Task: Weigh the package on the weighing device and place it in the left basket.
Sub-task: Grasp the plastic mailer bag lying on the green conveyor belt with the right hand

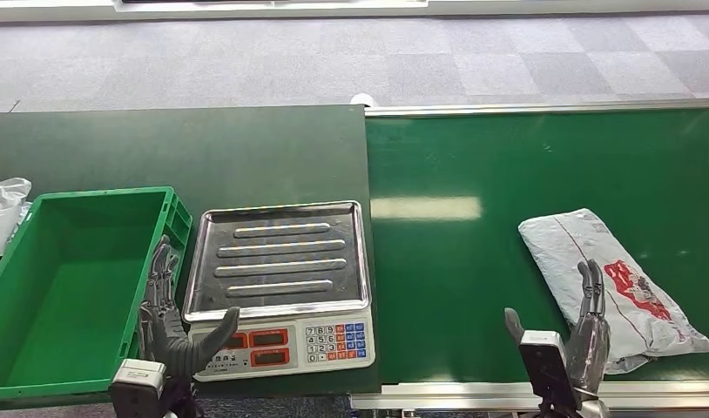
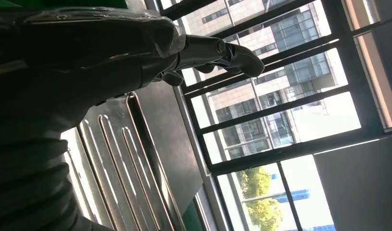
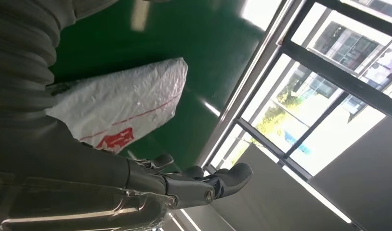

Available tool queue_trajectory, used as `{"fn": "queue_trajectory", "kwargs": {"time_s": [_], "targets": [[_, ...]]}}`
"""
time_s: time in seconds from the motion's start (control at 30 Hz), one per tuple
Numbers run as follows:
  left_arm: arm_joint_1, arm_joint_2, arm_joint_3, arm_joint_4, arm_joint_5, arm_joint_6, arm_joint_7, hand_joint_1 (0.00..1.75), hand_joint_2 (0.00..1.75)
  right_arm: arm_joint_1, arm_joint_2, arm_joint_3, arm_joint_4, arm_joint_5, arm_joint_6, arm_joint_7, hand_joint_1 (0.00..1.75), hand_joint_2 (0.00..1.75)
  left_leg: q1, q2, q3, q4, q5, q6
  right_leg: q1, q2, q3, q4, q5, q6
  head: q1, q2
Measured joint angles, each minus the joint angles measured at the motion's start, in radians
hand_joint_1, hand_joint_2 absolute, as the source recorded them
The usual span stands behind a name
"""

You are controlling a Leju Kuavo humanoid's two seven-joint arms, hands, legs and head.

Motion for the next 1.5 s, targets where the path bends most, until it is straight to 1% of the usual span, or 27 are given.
{"fn": "queue_trajectory", "kwargs": {"time_s": [0.13, 0.37, 0.47, 0.57, 0.63, 0.67, 0.73, 0.77, 0.83, 0.9, 1.03, 1.23, 1.5], "targets": [[-0.058, 0.001, -0.053, 0.042, 0.062, 0.004, -0.025, 0.00, 1.75, -0.147, -0.064, 0.002, 0.085, 0.028, -0.019, 0.072, 0.00, 1.75, 0.000, 0.001, 0.000, 0.001, 0.002, 0.001, 0.000, 0.000, 0.000, 0.000, 0.002, 0.000, 0.000, 0.000], [-0.100, -0.024, -0.112, 0.063, 0.103, 0.021, -0.038, 0.00, 1.75, -0.393, -0.173, -0.046, 0.308, 0.027, -0.011, 0.152, 0.00, 1.75, -0.001, 0.000, 0.000, 0.001, 0.002, 0.002, -0.001, 0.000, 0.000, 0.000, 0.003, 0.001, 0.000, 0.000], [-0.107, -0.030, -0.122, 0.063, 0.103, 0.024, -0.038, 0.00, 1.75, -0.456, -0.201, -0.058, 0.387, 0.047, -0.011, 0.174, 0.00, 1.75, 0.000, -0.001, -0.001, 0.001, 0.002, 0.002, -0.001, 0.000, -0.001, 0.000, 0.003, 0.001, 0.000, 0.000], [-0.108, -0.032, -0.126, 0.063, 0.109, 0.030, -0.035, 0.00, 1.75, -0.517, -0.216, -0.062, 0.484, 0.114, 0.002, 0.254, 0.00, 1.75, 0.000, -0.001, -0.001, 0.001, 0.002, 0.002, -0.001, 0.000, -0.001, 0.000, 0.003, 0.001, 0.000, 0.000], [-0.107, -0.033, -0.128, 0.063, 0.121, 0.028, -0.027, 0.00, 1.75, -0.565, -0.226, -0.063, 0.570, 0.188, 0.058, 0.345, 0.00, 1.75, 0.000, -0.001, -0.001, 0.001, 0.002, 0.002, 0.000, 0.000, -0.002, 0.000, 0.003, 0.001, 0.000, 0.000], [-0.106, -0.033, -0.128, 0.063, 0.127, 0.023, -0.022, 0.00, 1.75, -0.586, -0.230, -0.062, 0.615, 0.231, 0.106, 0.400, 0.00, 1.75, 0.000, -0.001, -0.001, 0.001, 0.002, 0.002, 0.000, 0.000, -0.002, 0.000, 0.003, 0.001, 0.000, 0.000], [-0.108, -0.034, -0.127, 0.066, 0.140, 0.005, -0.016, 0.00, 1.75, -0.617, -0.242, -0.054, 0.711, 0.319, 0.241, 0.509, 0.00, 1.75, 0.000, -0.002, -0.001, 0.001, 0.002, 0.002, 0.000, -0.001, -0.001, 0.000, 0.003, 0.001, 0.000, 0.000], [-0.110, -0.035, -0.127, 0.071, 0.146, -0.004, -0.015, 0.00, 1.75, -0.623, -0.249, -0.046, 0.759, 0.355, 0.313, 0.547, 0.03, 1.75, 0.000, -0.003, -0.001, 0.001, 0.003, 0.002, 0.000, -0.002, -0.001, 0.000, 0.003, 0.002, 0.000, 0.000], [-0.113, -0.038, -0.126, 0.083, 0.153, -0.015, -0.013, 0.00, 1.75, -0.618, -0.259, -0.031, 0.845, 0.395, 0.418, 0.574, 0.09, 1.75, 0.000, -0.005, -0.003, 0.001, 0.003, 0.002, -0.001, -0.004, -0.001, 0.000, 0.003, 0.002, 0.000, 0.000], [-0.116, -0.040, -0.124, 0.094, 0.156, -0.019, -0.012, 0.00, 1.75, -0.607, -0.263, -0.021, 0.905, 0.405, 0.462, 0.557, 0.12, 1.75, 0.000, -0.005, -0.004, 0.001, 0.003, 0.002, -0.001, -0.004, -0.002, 0.000, 0.003, 0.002, 0.000, 0.000], [-0.120, -0.043, -0.123, 0.108, 0.160, -0.020, -0.011, 0.00, 1.75, -0.616, -0.267, -0.009, 0.973, 0.406, 0.489, 0.528, 1.75, 1.75, 0.000, -0.003, -0.003, 0.001, 0.003, 0.002, -0.001, -0.003, -0.002, 0.000, 0.003, 0.002, 0.000, 0.000], [-0.126, -0.047, -0.119, 0.114, 0.166, -0.015, 0.002, 0.00, 1.75, -0.656, -0.271, 0.005, 1.010, 0.418, 0.549, 0.509, 1.75, 1.75, 0.000, -0.002, 0.003, 0.001, 0.002, 0.002, 0.000, -0.002, 0.004, 0.000, 0.002, 0.001, 0.000, 0.000], [-0.121, -0.049, -0.111, 0.114, 0.166, -0.010, 0.011, 0.00, 1.75, -0.681, -0.258, 0.033, 1.017, 0.439, 0.556, 0.496, 1.75, 1.75, 0.000, -0.002, 0.007, 0.001, 0.002, 0.002, 0.000, -0.001, 0.008, 0.000, 0.003, 0.001, 0.000, 0.000]]}}
